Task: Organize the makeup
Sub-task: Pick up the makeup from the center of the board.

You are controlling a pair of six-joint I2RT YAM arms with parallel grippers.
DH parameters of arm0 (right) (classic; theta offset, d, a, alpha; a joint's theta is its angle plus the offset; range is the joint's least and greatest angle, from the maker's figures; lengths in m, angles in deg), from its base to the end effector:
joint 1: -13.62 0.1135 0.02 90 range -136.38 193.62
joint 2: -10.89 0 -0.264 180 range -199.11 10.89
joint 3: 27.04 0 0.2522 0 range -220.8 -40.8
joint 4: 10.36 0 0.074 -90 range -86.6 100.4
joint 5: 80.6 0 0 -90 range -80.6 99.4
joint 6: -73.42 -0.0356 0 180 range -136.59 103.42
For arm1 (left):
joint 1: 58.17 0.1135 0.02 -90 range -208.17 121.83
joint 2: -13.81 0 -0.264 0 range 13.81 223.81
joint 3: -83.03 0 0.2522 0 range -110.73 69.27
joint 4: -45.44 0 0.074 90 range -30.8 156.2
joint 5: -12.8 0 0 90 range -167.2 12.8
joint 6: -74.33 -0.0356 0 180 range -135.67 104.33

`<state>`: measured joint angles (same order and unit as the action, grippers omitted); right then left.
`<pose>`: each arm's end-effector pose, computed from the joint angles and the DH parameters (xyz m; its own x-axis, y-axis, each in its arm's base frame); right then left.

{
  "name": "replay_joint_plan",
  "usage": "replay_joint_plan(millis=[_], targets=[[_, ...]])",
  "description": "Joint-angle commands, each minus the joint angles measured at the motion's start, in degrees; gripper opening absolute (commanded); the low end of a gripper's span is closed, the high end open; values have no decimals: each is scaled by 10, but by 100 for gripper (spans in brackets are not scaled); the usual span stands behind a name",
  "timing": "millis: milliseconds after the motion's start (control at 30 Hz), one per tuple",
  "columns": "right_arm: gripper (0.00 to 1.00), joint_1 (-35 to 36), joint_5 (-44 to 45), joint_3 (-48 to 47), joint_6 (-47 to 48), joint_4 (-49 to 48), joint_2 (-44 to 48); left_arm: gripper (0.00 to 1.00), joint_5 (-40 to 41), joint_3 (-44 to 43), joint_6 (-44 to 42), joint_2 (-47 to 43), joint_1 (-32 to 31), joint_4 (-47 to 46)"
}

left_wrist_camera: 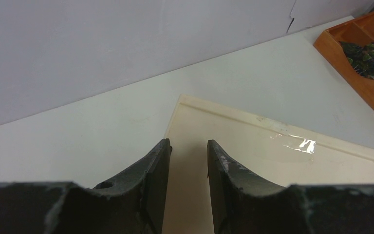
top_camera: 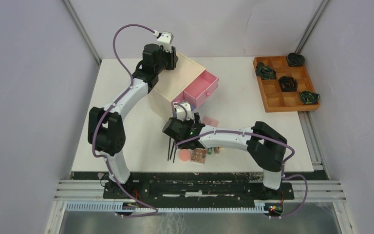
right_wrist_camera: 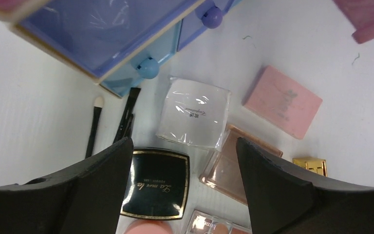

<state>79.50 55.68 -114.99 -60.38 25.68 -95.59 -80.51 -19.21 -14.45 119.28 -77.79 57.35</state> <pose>0.1833 0.3465 0.2062 -0.5584 -0.0766 -0.8260 -0.1012 0.9946 -0.0238 0.4213 -0.1524 0.3251 -0.2542 0.0681 -0.9648 0.3824 0.9233 -0.0356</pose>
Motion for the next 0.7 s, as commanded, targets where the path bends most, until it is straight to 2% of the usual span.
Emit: replay_joint_plan(millis=[0, 267, 667], targets=[[84, -1, 40, -27, -20, 32, -25, 43, 32, 59, 2, 61, 22, 236], [84, -21, 19, -32, -33, 28, -52, 43, 32, 63, -2, 60, 22, 235], [79, -50, -20, -44, 0, -10, -79, 43, 29, 61, -5, 69, 22, 233]])
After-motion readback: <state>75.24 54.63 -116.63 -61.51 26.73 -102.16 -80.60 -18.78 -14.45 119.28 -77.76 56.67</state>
